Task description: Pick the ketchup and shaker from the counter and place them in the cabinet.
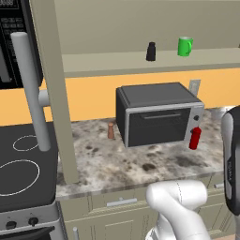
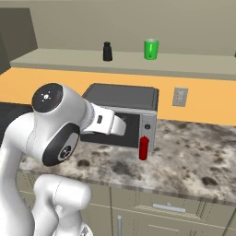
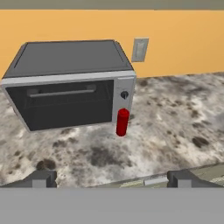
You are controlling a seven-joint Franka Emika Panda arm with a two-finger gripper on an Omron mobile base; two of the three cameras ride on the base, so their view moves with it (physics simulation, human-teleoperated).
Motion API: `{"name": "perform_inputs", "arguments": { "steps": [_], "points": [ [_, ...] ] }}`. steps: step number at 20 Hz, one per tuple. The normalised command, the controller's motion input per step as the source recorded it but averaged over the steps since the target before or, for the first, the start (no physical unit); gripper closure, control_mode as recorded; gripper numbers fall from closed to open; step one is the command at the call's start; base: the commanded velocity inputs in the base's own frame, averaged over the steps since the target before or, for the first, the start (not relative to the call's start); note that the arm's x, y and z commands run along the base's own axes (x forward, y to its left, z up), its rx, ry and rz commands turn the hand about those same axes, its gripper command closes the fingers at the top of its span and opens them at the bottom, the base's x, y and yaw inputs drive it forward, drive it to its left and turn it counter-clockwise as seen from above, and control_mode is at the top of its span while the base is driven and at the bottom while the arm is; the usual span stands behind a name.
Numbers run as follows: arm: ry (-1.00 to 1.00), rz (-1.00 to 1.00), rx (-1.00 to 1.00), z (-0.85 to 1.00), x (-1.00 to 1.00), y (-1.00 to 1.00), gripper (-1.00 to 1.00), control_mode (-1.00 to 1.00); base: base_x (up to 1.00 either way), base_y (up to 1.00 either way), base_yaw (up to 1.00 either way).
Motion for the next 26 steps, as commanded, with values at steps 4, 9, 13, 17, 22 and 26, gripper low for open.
{"name": "perform_inputs", "arguments": {
  "steps": [4, 9, 13, 17, 22, 26],
  "points": [
    [0.03, 0.00, 0.00, -0.26, 0.00, 0.00, -1.00, -1.00, 0.00, 0.00, 0.00],
    [0.00, 0.00, 0.00, -0.32, 0.00, -0.03, -1.00, -1.00, 0.00, 0.00, 0.00],
    [0.00, 0.00, 0.00, -0.17, 0.01, -0.11, -1.00, -1.00, 0.00, 0.00, 0.00],
    [0.00, 0.00, 0.00, -0.12, 0.10, -0.11, -1.00, -1.00, 0.00, 0.00, 0.00],
    [0.00, 0.00, 0.00, -0.10, 0.17, -0.04, -1.00, -1.00, 0.00, 0.00, 0.00],
    [0.00, 0.00, 0.00, -0.16, 0.21, 0.00, -1.00, -1.00, 0.00, 0.00, 0.00]
  ]
}}
